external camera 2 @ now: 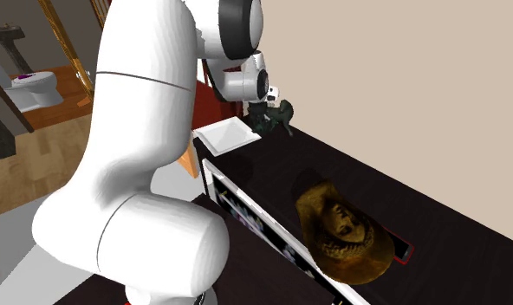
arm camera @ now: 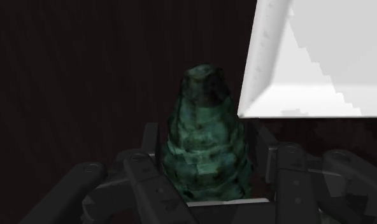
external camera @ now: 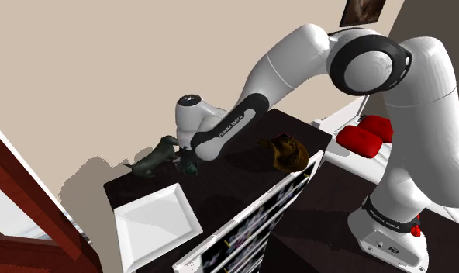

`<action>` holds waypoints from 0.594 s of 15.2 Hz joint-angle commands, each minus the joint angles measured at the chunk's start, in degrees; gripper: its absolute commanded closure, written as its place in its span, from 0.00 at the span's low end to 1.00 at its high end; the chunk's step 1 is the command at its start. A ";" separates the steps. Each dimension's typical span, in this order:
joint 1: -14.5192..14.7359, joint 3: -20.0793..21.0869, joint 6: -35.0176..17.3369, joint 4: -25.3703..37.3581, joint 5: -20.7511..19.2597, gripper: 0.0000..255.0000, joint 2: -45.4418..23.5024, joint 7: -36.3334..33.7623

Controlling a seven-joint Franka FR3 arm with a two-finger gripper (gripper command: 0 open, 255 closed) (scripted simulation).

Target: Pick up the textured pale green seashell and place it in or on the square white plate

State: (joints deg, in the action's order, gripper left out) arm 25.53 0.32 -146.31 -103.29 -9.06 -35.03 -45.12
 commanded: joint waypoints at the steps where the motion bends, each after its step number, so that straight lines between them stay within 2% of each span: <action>1: 2.28 -0.03 0.57 1.31 -0.44 1.00 -0.94 -2.66; 9: 10.69 0.22 5.42 10.10 -1.54 1.00 -5.85 -11.57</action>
State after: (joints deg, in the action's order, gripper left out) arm 35.07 0.53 -141.53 -94.45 -10.44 -40.13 -55.41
